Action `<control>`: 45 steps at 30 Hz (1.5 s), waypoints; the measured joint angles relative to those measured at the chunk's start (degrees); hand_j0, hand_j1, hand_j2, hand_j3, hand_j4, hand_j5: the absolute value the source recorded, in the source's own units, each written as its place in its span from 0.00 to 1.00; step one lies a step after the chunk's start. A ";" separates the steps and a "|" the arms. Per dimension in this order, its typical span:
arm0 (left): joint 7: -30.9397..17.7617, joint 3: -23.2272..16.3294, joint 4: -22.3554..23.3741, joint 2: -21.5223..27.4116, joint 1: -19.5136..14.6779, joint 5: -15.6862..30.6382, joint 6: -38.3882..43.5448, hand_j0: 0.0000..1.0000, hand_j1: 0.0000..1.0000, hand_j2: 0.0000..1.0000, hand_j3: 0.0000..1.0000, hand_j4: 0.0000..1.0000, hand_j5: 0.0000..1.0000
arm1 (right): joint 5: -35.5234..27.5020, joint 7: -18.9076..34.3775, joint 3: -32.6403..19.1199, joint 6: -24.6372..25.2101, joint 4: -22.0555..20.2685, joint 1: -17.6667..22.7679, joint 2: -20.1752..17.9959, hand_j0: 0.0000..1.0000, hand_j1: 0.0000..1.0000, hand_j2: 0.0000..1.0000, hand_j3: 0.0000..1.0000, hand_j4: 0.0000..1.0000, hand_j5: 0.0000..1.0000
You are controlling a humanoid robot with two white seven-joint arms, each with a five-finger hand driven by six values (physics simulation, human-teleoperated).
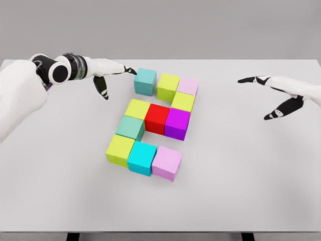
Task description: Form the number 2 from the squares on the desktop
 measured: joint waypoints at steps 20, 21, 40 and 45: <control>0.00 1.46 4.62 -0.13 -0.26 -0.21 0.54 1.00 1.00 1.00 1.00 1.00 1.00 | -0.27 0.00 0.14 0.00 -0.30 0.00 0.00 1.00 1.00 1.00 1.00 1.00 1.00; 0.00 1.50 5.14 -0.27 -0.26 -0.25 0.60 1.00 1.00 1.00 1.00 1.00 1.00 | -0.26 0.00 0.12 0.00 -0.29 0.00 0.03 1.00 1.00 1.00 1.00 1.00 1.00; 0.00 1.56 10.11 -5.36 -0.35 -1.26 0.76 1.00 1.00 1.00 1.00 1.00 1.00 | -0.35 0.00 -0.14 0.00 -0.04 -0.09 0.21 1.00 1.00 1.00 1.00 1.00 1.00; 0.00 1.56 9.74 -5.63 -0.35 -1.32 0.61 1.00 1.00 1.00 1.00 1.00 1.00 | -0.35 0.00 -0.14 0.00 -0.09 -0.09 0.27 1.00 1.00 1.00 1.00 1.00 1.00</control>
